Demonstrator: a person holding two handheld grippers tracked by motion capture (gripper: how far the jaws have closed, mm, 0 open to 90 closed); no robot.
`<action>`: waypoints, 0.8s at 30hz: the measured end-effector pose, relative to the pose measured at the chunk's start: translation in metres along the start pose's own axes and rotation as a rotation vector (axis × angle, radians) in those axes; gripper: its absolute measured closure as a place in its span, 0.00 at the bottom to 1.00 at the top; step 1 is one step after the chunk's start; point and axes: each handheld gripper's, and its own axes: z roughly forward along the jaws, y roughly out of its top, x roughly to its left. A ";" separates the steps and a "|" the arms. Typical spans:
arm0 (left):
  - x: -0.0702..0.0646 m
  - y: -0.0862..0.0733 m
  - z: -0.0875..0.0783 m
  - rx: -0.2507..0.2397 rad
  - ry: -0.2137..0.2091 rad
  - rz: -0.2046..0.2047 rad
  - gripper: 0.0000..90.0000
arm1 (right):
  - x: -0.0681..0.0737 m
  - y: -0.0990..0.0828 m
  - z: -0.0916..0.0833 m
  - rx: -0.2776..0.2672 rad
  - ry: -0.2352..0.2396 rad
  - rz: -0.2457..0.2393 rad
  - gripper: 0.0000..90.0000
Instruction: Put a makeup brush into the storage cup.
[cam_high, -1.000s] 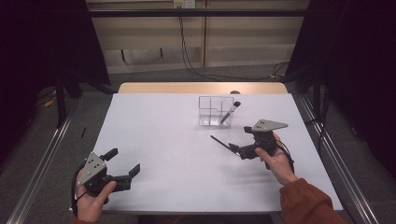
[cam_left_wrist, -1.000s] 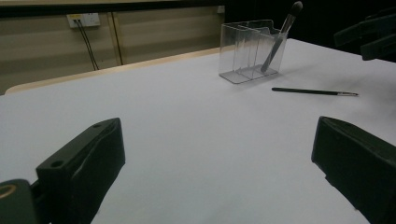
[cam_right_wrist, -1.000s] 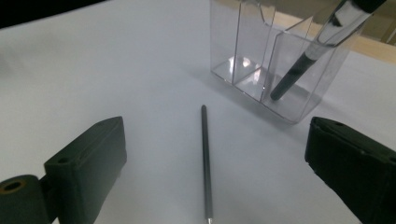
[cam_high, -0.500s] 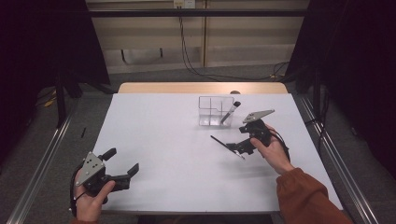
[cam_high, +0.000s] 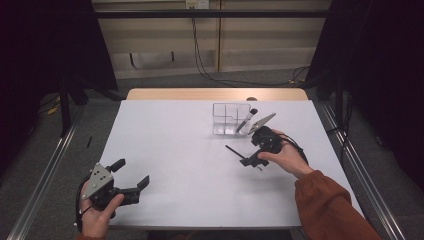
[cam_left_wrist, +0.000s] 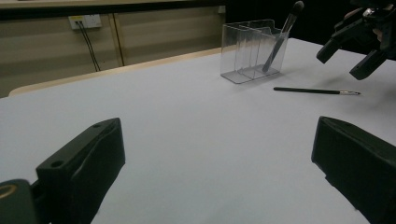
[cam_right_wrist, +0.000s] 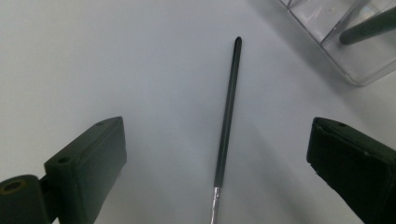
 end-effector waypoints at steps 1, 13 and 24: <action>0.000 0.000 0.000 0.001 -0.001 0.000 0.03 | 0.001 0.001 0.001 0.019 0.007 0.009 0.06; 0.000 0.000 0.001 0.006 0.000 0.006 0.03 | -0.009 0.006 0.007 0.184 0.035 0.000 0.16; 0.000 0.000 0.001 0.003 0.001 0.012 0.03 | -0.004 0.012 0.014 0.302 0.026 -0.082 0.48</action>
